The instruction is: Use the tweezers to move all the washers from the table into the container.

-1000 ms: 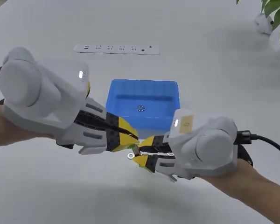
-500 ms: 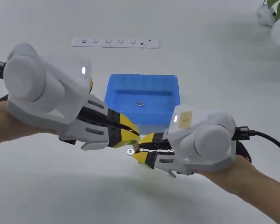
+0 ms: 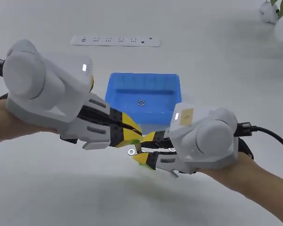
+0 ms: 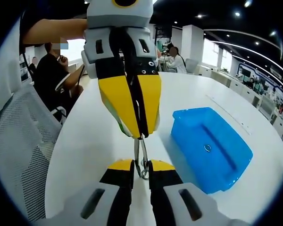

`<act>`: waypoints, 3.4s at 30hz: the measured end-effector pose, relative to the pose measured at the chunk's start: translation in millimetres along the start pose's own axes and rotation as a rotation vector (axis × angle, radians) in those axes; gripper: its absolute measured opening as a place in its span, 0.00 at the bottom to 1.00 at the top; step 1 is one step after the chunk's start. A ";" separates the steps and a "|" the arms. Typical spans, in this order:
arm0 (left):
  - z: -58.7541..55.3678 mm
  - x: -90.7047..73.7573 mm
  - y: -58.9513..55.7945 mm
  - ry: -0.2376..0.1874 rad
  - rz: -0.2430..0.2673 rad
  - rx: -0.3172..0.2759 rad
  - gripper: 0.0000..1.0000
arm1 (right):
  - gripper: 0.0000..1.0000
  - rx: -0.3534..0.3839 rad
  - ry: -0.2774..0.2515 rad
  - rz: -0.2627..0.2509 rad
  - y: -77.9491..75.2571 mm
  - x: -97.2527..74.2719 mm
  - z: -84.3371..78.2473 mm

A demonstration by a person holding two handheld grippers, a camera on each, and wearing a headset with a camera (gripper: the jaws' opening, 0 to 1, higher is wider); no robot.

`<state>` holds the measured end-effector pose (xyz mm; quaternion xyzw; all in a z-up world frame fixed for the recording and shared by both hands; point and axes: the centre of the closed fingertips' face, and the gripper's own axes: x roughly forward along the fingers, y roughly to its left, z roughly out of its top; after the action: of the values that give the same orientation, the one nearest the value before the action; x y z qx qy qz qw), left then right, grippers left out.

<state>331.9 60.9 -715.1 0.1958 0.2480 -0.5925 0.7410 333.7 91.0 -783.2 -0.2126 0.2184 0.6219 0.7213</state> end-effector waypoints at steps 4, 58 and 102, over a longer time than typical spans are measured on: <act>0.8 1.4 5.1 -0.007 0.013 -0.011 0.06 | 0.12 0.017 0.010 -0.005 -1.0 0.3 -0.3; 61.1 -47.3 14.2 -0.028 0.056 0.144 0.06 | 0.11 -0.080 -0.050 -0.112 -23.1 -42.4 64.9; 33.6 3.6 116.6 0.003 0.002 0.156 0.05 | 0.11 -0.038 0.001 -0.130 -123.5 -0.9 26.8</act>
<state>450.8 64.2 -690.9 0.2541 0.2021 -0.6089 0.7237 457.1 89.0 -756.5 -0.2402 0.1925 0.5778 0.7559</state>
